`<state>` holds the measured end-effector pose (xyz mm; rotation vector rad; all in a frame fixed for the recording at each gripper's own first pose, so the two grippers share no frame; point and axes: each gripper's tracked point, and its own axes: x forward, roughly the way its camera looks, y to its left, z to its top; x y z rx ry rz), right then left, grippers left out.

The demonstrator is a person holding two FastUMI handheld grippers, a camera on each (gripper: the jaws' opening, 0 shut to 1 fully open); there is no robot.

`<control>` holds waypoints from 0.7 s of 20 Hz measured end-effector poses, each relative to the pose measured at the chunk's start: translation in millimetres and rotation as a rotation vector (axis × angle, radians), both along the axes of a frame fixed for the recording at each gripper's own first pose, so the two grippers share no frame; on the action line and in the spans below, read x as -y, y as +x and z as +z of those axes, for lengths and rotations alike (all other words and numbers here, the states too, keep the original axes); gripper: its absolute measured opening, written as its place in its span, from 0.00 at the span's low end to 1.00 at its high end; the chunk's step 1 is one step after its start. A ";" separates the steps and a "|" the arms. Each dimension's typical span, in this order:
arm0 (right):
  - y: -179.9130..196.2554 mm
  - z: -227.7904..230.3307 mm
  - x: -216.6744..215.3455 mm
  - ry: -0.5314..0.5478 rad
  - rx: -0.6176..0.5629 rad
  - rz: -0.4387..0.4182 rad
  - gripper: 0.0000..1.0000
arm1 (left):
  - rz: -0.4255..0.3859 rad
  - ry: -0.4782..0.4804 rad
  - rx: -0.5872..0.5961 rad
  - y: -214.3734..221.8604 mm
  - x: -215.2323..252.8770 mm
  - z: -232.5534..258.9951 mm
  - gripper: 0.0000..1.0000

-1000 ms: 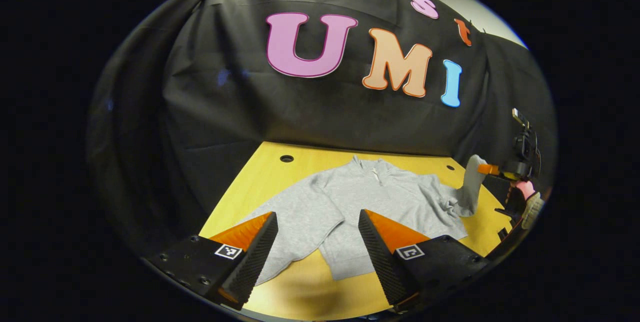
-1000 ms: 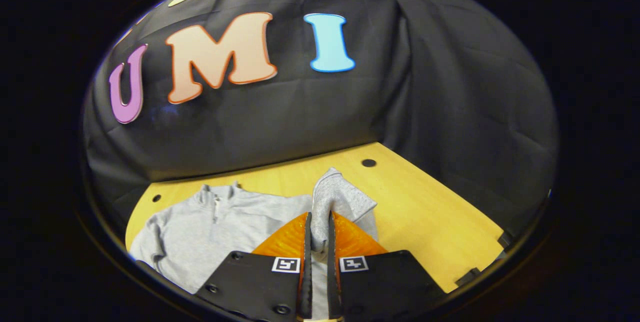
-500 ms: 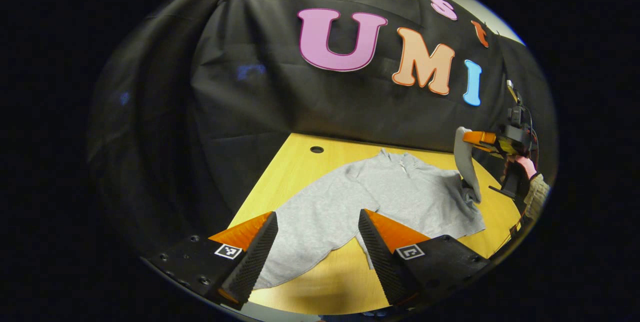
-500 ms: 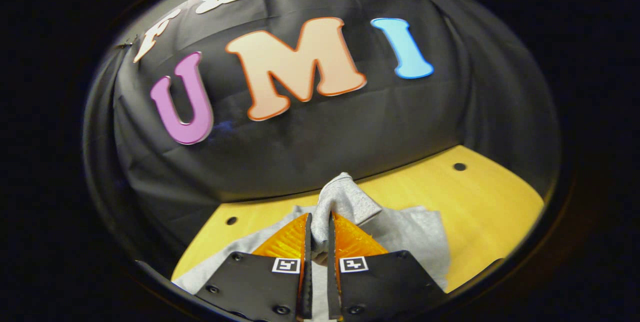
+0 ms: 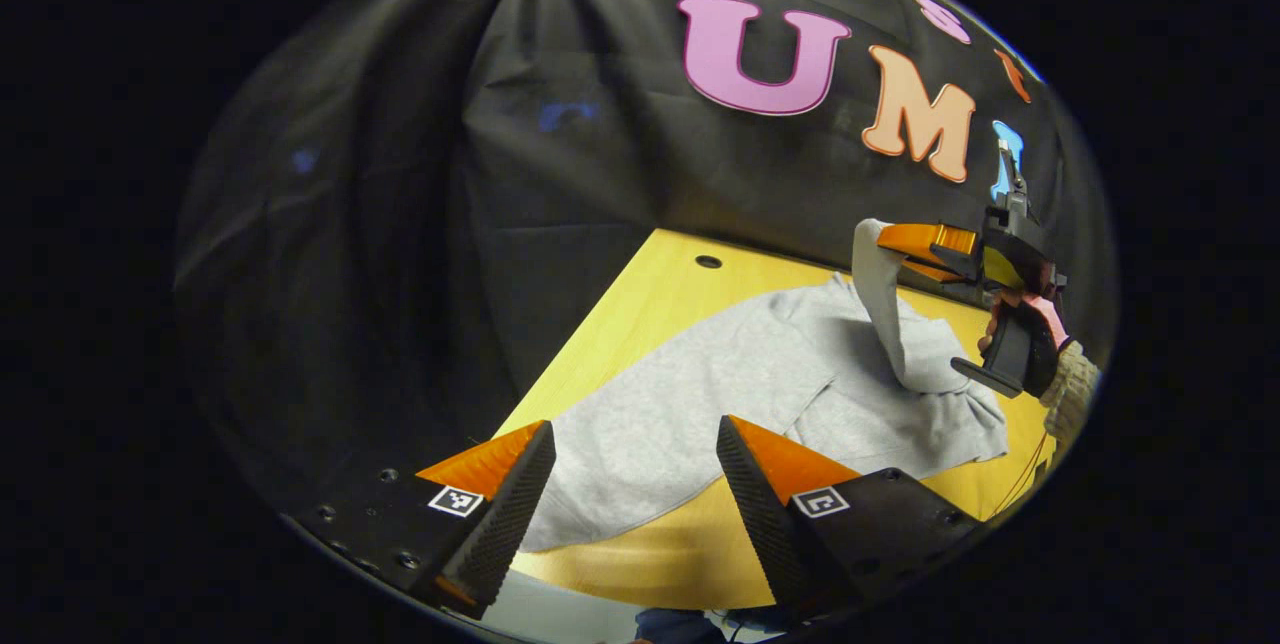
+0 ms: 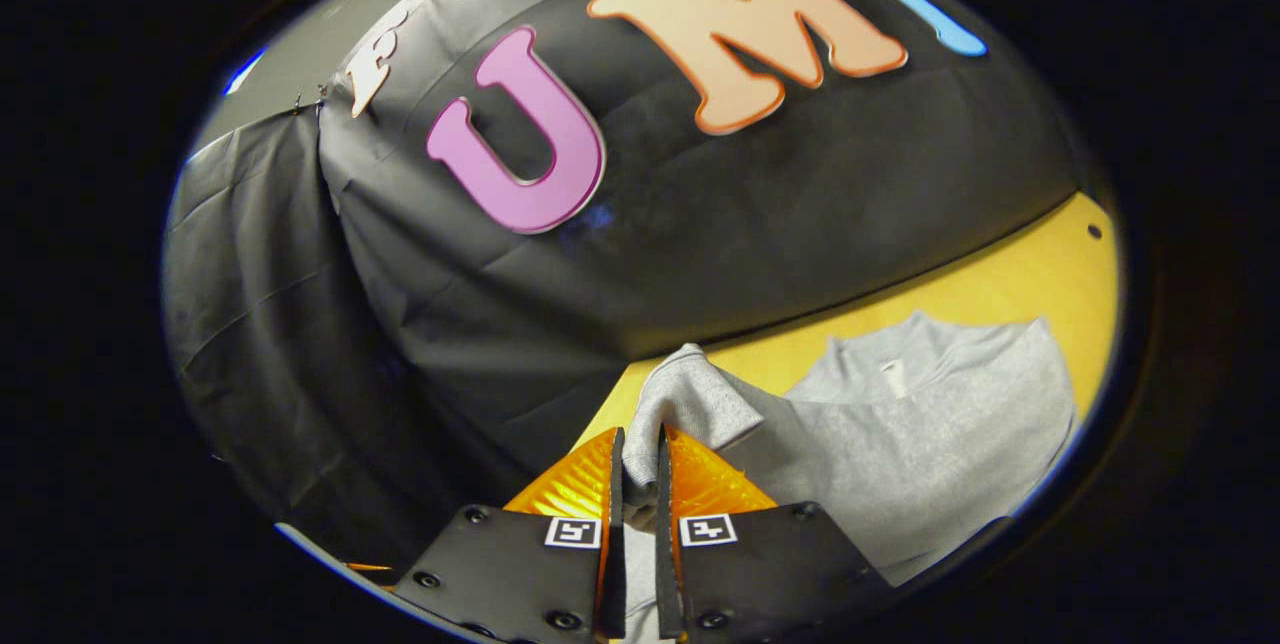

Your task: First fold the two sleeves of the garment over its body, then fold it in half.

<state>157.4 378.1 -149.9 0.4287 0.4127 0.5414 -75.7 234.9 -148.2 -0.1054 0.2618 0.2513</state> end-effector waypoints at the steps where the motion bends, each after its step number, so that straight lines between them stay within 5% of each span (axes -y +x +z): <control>1: -0.2 -13.3 -9.7 0.005 -0.021 0.018 0.14 | 0.023 -0.007 -0.005 -4.6 -6.5 -7.4 0.96; 7: -0.4 -57.2 -31.0 -0.020 -0.109 0.033 0.22 | 0.145 -0.047 -0.076 -21.3 -39.0 -54.9 0.96; 10: 1.5 -70.1 -28.9 -0.027 -0.107 0.036 0.44 | 0.155 -0.040 -0.116 -27.0 -44.2 -75.4 0.96; 13: 3.2 -77.8 -22.3 -0.081 -0.092 0.027 0.97 | 0.150 -0.045 -0.147 -26.6 -47.6 -91.1 0.96; 14: -1.4 -78.1 -20.4 -0.090 -0.098 0.025 0.97 | 0.148 -0.050 -0.156 -25.4 -47.7 -95.8 0.96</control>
